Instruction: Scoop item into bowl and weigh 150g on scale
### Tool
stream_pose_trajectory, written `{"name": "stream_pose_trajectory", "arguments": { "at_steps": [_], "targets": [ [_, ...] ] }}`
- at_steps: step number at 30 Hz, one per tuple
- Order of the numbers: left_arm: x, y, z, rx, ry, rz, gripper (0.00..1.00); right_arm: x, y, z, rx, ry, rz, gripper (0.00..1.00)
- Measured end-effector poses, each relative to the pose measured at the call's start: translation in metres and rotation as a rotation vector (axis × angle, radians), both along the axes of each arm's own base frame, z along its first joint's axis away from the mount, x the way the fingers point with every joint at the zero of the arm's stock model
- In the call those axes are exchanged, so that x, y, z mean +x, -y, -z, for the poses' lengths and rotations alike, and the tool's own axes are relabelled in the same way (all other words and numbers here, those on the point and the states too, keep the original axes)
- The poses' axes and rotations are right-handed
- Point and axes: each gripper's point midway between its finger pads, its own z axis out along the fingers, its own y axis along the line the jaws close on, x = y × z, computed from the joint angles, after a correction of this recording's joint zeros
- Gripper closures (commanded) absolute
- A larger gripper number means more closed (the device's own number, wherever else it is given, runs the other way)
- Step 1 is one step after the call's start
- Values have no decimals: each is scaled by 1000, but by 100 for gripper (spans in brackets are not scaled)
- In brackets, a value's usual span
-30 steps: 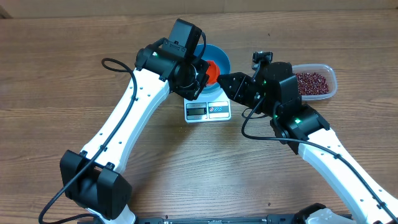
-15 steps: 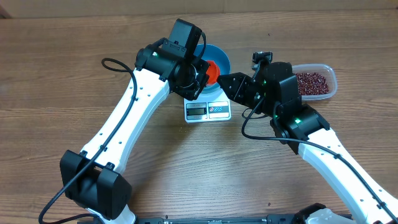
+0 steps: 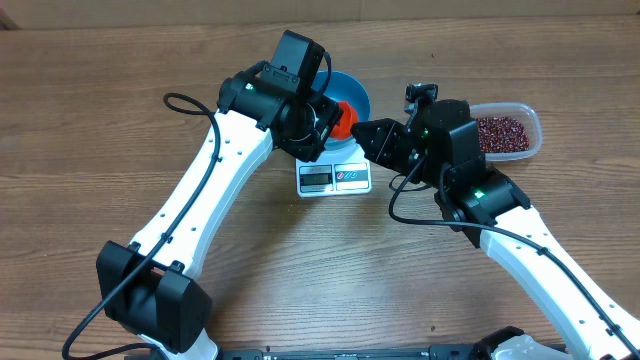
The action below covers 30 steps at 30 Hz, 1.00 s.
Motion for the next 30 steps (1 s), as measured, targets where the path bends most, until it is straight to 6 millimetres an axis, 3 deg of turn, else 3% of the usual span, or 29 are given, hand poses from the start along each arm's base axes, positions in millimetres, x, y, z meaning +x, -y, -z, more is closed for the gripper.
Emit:
{"name": "stream_pose_trajectory", "arguments": {
  "at_steps": [9, 14, 17, 18, 21, 26, 30],
  "targets": [
    [1, 0, 0, 7, 15, 27, 50, -4, 5, 12, -34, -44, 14, 96],
    [13, 5, -7, 19, 120, 129, 51, -2, 18, 20, -58, -75, 43, 96],
    [21, 4, -11, 39, 188, 202, 62, 2, 34, 26, -73, -97, 75, 96],
    [25, 4, -13, 46, 219, 229, 72, 5, 39, 26, -75, -98, 83, 96],
    [36, 4, -19, 73, 310, 313, 83, 9, 56, 25, -82, -91, 91, 96],
    [36, 2, -28, 142, 408, 455, 83, 1, 86, 18, -104, -82, 96, 96],
    [25, -10, -55, 223, 504, 537, 80, -14, 114, 6, -125, -66, 112, 96]
  ]
}}
